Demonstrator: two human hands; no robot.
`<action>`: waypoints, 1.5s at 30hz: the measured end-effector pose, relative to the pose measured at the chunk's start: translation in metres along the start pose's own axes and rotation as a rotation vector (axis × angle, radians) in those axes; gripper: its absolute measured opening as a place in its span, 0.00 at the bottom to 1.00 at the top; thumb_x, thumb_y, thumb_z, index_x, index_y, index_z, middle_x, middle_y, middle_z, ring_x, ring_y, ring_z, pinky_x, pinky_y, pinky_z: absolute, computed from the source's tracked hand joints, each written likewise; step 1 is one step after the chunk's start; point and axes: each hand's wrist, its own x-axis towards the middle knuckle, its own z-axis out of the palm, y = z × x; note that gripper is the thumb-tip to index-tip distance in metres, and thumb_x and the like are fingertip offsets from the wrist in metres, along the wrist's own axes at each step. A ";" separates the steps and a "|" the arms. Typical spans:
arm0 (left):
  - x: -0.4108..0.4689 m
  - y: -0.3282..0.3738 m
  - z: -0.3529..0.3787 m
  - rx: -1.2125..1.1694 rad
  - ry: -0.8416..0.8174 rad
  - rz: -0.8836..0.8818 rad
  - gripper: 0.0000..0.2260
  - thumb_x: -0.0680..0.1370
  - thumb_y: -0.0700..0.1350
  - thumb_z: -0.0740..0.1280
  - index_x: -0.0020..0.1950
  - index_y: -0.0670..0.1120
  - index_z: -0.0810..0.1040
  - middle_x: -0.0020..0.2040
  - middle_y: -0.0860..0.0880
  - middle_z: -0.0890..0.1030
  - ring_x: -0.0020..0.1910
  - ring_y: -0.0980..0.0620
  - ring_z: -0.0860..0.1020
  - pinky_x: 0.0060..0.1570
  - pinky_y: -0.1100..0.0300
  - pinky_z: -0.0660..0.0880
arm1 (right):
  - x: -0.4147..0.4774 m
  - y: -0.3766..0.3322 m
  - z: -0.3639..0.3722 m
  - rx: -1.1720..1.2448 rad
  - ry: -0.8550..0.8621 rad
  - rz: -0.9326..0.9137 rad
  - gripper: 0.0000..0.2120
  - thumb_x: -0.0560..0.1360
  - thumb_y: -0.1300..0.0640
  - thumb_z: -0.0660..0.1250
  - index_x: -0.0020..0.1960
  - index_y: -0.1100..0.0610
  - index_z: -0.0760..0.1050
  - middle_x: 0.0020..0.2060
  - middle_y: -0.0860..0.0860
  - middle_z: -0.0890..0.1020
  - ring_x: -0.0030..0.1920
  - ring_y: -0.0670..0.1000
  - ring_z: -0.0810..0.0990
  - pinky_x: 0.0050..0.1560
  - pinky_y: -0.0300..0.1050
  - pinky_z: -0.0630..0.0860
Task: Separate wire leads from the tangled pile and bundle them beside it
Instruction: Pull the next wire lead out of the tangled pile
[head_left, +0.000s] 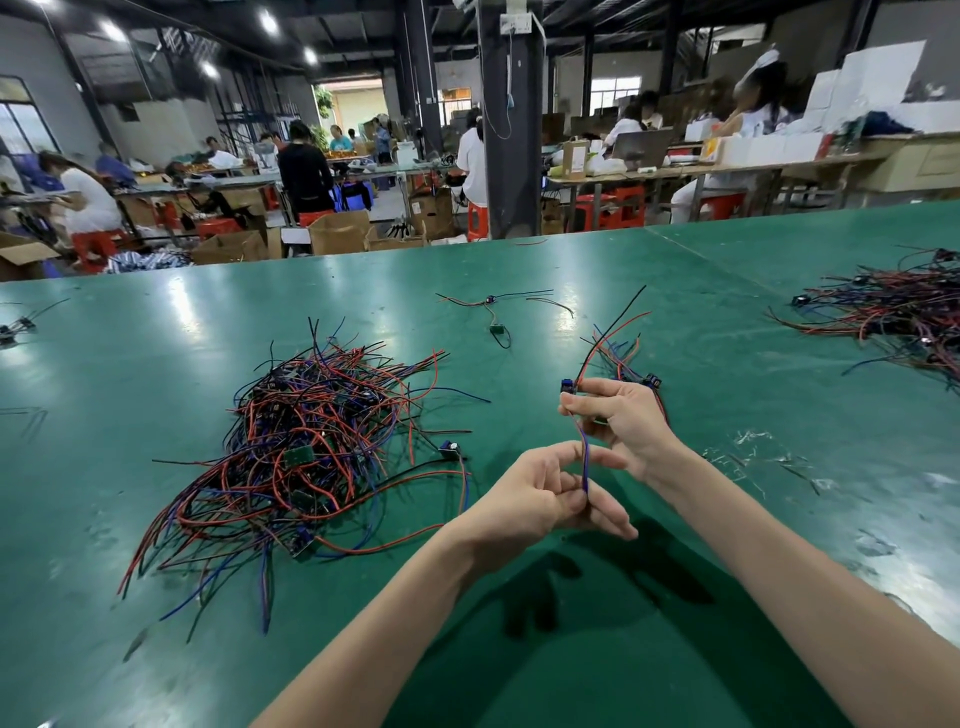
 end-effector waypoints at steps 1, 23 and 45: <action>0.000 0.000 0.001 -0.004 0.008 0.001 0.15 0.80 0.25 0.50 0.62 0.37 0.66 0.35 0.49 0.83 0.38 0.50 0.83 0.60 0.50 0.75 | 0.000 0.000 0.000 0.000 -0.001 -0.001 0.07 0.67 0.70 0.72 0.42 0.62 0.80 0.30 0.51 0.83 0.32 0.46 0.82 0.30 0.33 0.73; 0.003 0.004 0.019 0.154 0.176 -0.146 0.18 0.77 0.23 0.50 0.39 0.43 0.70 0.34 0.48 0.70 0.31 0.60 0.74 0.58 0.56 0.76 | 0.001 0.002 -0.002 -0.023 0.027 -0.002 0.08 0.68 0.72 0.71 0.44 0.63 0.78 0.28 0.51 0.82 0.29 0.45 0.81 0.25 0.34 0.70; 0.014 0.008 -0.022 0.032 0.595 -0.125 0.07 0.77 0.36 0.62 0.45 0.44 0.79 0.33 0.50 0.76 0.26 0.58 0.67 0.22 0.67 0.65 | -0.003 -0.008 0.002 0.117 -0.039 0.059 0.07 0.69 0.72 0.69 0.46 0.66 0.77 0.27 0.54 0.81 0.20 0.41 0.69 0.19 0.31 0.60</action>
